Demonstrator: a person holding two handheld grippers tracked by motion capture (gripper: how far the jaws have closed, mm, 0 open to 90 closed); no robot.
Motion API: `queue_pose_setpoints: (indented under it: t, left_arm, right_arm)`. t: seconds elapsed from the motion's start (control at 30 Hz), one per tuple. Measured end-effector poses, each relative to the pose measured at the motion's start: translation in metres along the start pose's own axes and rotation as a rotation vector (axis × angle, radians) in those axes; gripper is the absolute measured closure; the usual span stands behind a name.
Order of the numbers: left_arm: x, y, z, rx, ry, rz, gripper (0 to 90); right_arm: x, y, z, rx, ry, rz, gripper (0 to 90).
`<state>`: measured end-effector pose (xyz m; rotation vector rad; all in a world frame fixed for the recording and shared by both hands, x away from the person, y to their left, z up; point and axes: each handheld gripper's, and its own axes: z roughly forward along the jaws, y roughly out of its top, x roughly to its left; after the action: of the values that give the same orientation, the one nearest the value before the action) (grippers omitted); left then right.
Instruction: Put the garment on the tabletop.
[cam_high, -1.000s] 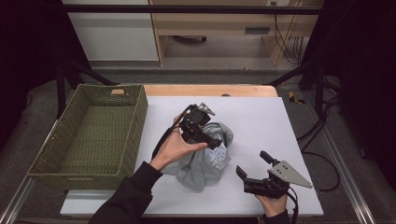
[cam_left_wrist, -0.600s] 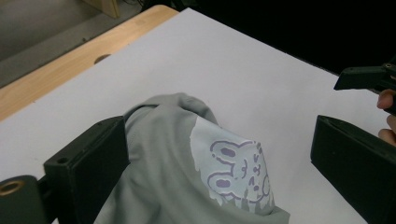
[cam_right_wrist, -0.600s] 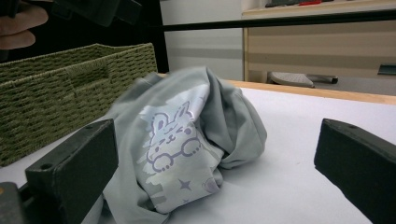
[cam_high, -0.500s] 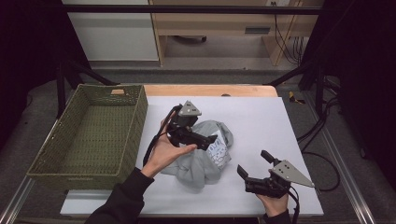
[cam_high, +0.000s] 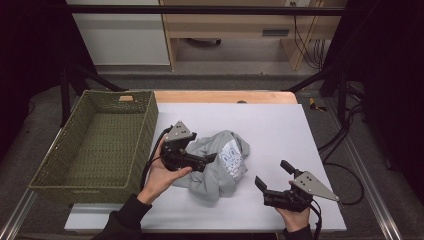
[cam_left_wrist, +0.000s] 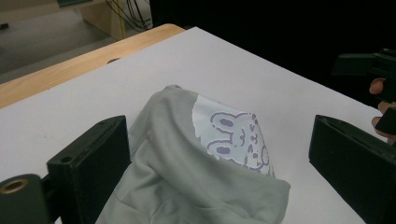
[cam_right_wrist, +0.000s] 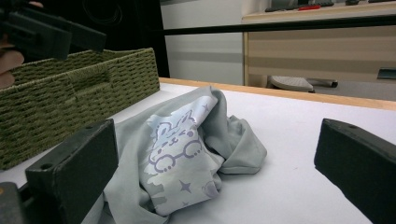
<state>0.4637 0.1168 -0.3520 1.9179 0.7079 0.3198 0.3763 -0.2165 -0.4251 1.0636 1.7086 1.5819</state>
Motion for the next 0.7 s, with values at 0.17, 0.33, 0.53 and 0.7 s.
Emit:
queue_pose_setpoints:
  t: [0.17,0.33,0.53,0.7]
  left_arm:
    - [0.002,-0.019,-0.011,-0.032,0.009,-0.028,5.0]
    - [0.001,-0.039,-0.025,-0.042,0.017,-0.045,4.8]
    - [-0.005,-0.056,-0.042,-0.072,0.035,-0.040,4.8]
    - [-0.004,-0.070,-0.054,-0.093,0.063,-0.052,4.8]
  right_arm:
    - [0.001,0.000,0.000,-0.001,0.004,0.004,0.0]
    - [0.000,0.001,-0.001,0.001,0.006,0.007,0.0]
    - [-0.001,0.000,-0.001,0.003,-0.002,0.012,0.0]
    - [-0.002,0.000,-0.001,0.003,0.000,0.006,0.0]
